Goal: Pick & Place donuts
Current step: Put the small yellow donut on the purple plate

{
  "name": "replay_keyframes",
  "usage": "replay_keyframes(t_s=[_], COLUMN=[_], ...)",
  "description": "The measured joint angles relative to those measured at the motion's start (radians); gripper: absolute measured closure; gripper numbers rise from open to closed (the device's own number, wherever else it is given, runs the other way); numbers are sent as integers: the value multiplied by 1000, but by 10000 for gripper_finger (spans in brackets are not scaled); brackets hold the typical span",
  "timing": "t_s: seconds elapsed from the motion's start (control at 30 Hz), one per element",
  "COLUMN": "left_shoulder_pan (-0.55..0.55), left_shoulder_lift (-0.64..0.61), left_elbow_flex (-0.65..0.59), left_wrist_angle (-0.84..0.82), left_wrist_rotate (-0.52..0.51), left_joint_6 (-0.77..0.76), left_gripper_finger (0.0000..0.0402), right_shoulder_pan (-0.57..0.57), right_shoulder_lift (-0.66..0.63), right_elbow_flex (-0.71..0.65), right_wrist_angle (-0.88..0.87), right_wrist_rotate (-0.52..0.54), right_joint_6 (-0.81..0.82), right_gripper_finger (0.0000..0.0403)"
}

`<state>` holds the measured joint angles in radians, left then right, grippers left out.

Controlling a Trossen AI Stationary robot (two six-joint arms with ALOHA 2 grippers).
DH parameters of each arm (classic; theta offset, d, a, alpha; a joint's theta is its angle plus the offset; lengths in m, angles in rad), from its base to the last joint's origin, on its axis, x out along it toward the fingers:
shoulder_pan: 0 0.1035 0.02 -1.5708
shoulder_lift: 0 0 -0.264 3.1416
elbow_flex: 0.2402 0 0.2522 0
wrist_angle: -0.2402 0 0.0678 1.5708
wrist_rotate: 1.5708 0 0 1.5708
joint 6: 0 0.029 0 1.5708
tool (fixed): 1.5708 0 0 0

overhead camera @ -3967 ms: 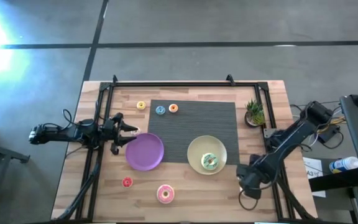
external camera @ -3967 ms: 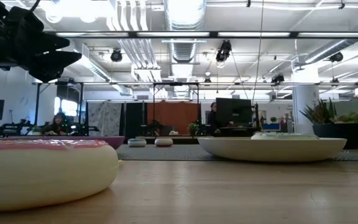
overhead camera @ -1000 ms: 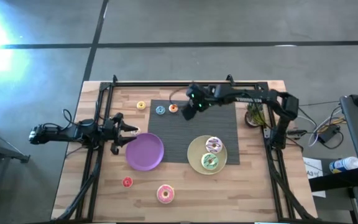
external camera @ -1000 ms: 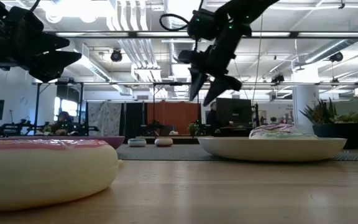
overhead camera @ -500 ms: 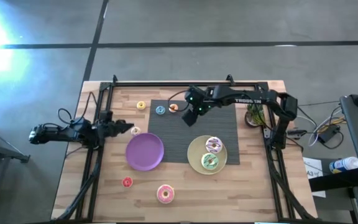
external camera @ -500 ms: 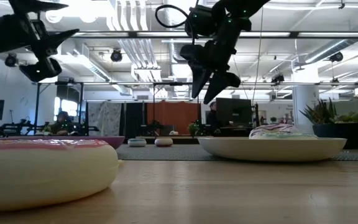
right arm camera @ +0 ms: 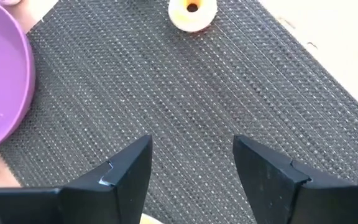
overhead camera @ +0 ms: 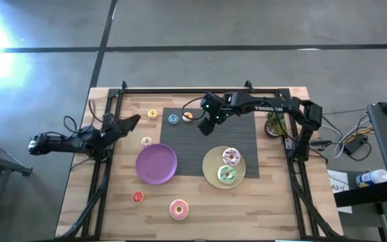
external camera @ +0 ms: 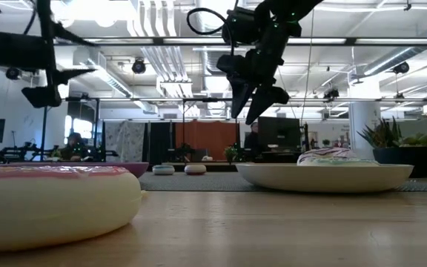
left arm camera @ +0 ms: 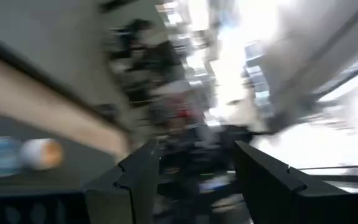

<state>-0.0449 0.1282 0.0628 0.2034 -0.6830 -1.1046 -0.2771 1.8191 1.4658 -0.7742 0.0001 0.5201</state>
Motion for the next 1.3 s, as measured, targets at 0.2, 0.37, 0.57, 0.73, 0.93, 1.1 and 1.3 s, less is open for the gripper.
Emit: replay_keyframes(t_s=[0.2, 0.37, 0.57, 0.73, 0.93, 1.1, 1.3], left_shoulder_pan=[51, 212, 588, 915, 1080, 1081, 1073], left_shoulder_lift=[245, 450, 630, 753, 860, 980, 1134], left_elbow_flex=[172, 317, 369, 365, 373, 401, 481], left_wrist_angle=[-395, -621, -548, -485, -479, -410, -407], left_wrist_rotate=[-55, 14, 446, 789, 919, 926, 908], left_joint_6=[-128, -98, 177, 300, 434, 454, 512], left_gripper_finger=[223, 223, 223, 223, 223, 223, 223], right_shoulder_pan=[2, 1, 2, 6, 6, 6, 6], right_shoulder_lift=[0, 0, 0, 0, 0, 0, 0], right_elbow_flex=[0, 0, 0, 0, 0, 0, -1], right_wrist_angle=[0, 0, 0, -7, -4, 2, -3], right_wrist_rotate=[-1, 0, 0, 2, 3, 3, 4], right_joint_6=[-1, -5, -21, -27, -30, -34, -46], right_gripper_finger=[188, 188, 188, 188, 188, 188, 188])
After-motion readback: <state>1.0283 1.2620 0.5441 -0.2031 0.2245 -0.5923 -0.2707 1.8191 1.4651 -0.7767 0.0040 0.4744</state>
